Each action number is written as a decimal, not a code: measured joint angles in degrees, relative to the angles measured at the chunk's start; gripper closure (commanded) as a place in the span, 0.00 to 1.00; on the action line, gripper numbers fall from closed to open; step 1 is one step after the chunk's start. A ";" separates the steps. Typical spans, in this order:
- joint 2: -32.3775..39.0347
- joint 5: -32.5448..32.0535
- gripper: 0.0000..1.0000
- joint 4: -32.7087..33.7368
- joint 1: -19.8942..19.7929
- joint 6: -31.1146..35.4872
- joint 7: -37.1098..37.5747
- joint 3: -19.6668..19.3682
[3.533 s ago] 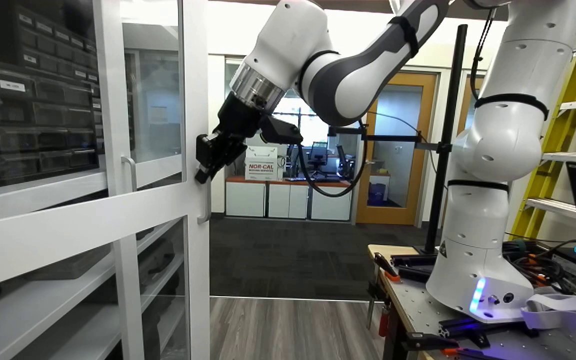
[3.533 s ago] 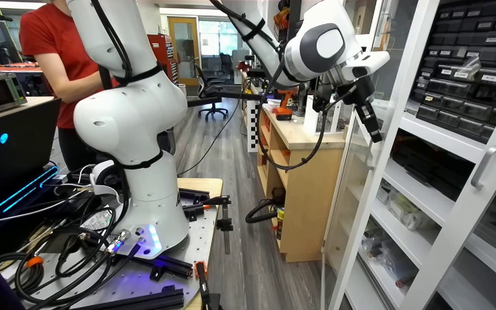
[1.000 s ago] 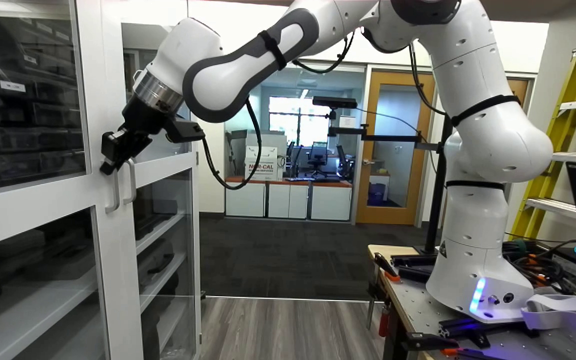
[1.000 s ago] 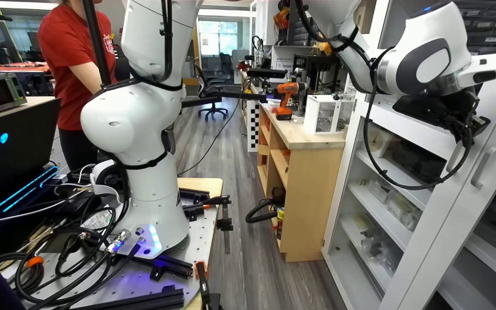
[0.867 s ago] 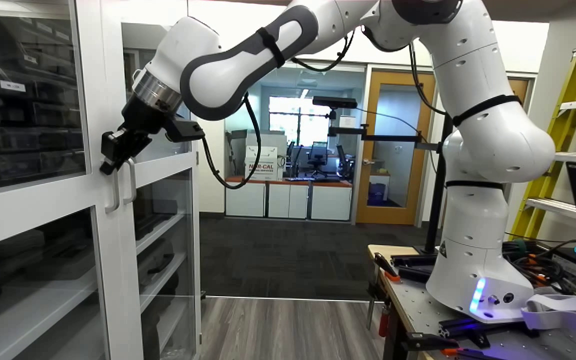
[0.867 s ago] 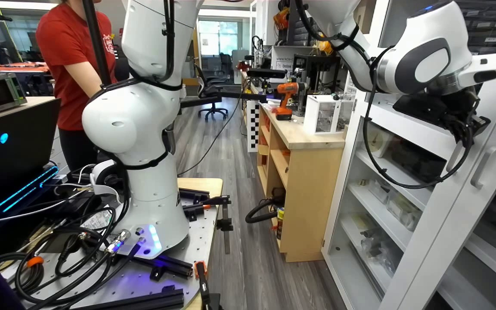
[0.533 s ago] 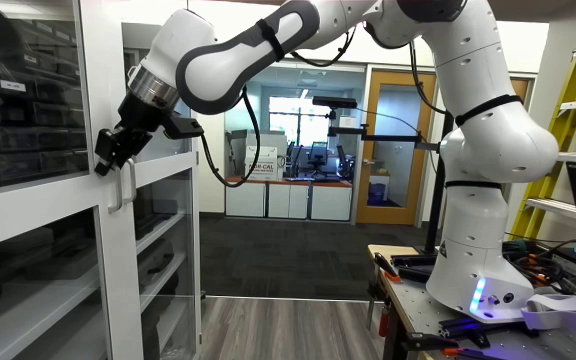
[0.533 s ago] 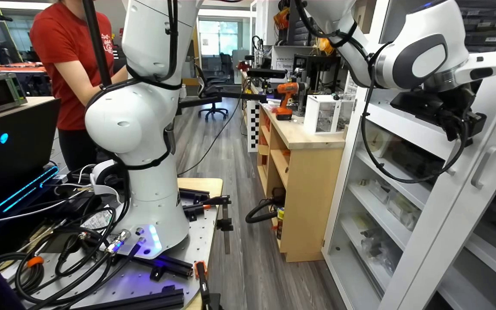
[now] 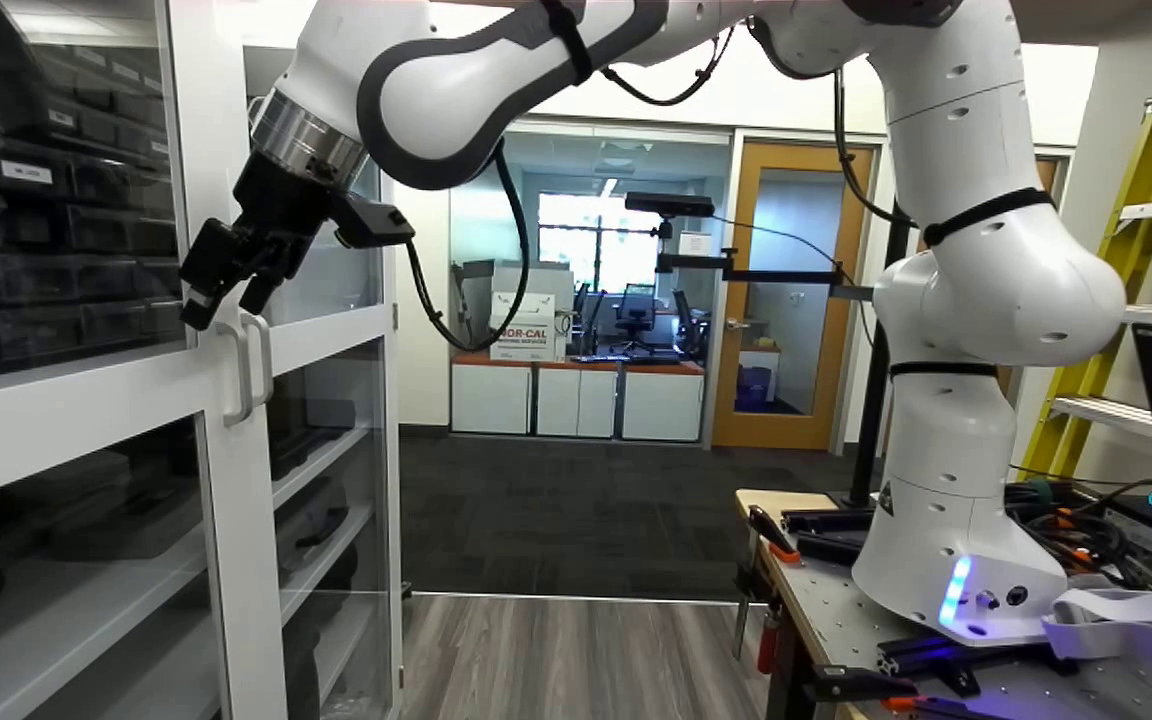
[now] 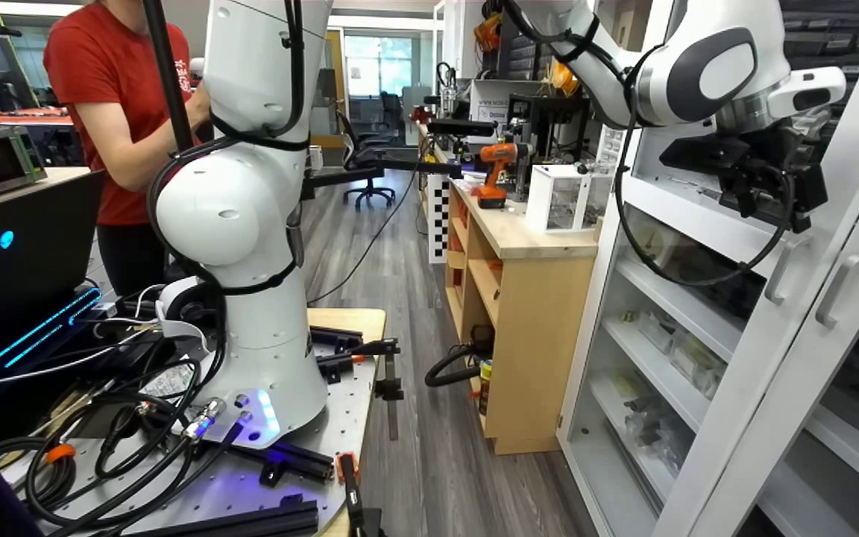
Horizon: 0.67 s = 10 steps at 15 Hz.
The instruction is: Push and close the glass door
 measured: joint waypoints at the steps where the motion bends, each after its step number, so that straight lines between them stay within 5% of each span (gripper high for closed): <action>1: -0.92 -0.65 0.00 -0.57 0.55 -1.24 0.23 -0.54; 10: -9.71 -1.85 0.00 -8.50 0.62 -10.22 2.48 -2.47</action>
